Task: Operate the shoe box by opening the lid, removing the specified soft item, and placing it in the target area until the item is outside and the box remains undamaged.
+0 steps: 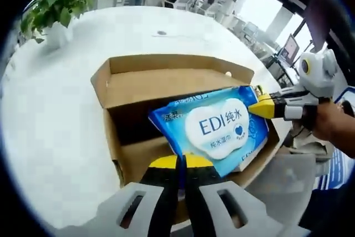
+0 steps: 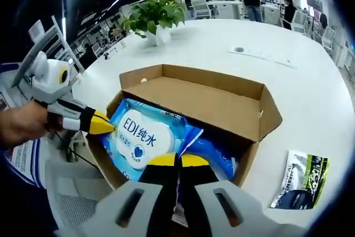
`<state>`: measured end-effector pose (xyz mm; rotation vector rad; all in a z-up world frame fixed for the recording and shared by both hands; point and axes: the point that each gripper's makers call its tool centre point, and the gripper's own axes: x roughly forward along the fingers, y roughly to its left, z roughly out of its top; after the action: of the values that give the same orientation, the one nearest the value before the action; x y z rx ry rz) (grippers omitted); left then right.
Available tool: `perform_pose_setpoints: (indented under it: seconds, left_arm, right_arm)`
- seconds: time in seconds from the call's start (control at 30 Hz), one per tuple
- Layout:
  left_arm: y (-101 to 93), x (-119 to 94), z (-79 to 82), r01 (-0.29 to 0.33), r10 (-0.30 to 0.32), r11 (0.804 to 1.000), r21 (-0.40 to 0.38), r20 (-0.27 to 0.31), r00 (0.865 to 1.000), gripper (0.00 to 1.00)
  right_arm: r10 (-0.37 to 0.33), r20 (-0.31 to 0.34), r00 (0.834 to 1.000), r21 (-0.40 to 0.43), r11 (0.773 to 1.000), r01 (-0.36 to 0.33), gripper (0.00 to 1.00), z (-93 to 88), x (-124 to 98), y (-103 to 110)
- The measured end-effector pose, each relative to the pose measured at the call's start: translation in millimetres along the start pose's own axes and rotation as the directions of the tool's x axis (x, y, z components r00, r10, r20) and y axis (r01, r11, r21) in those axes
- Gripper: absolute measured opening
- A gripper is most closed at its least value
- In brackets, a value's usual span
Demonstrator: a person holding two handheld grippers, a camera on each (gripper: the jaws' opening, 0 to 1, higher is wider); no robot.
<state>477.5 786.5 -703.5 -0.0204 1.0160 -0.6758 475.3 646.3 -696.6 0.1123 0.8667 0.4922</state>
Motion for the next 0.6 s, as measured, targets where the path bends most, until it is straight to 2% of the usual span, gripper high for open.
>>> perform_pose_setpoints:
  seconds: [0.27,0.6]
  left_arm:
    - [-20.6,-21,18.0,0.043,-0.044,0.999,0.019,0.051,0.998,0.0]
    - [-47.4,-21,30.1,0.096,-0.099,0.994,0.046,0.067,0.993,0.0]
  right_arm:
    - [-0.017,0.034,0.999,0.016,1.0,0.017,0.0,7.0,-19,-3]
    - [-0.051,0.071,0.996,0.035,0.998,0.049,0.0,12.3,-46,-17]
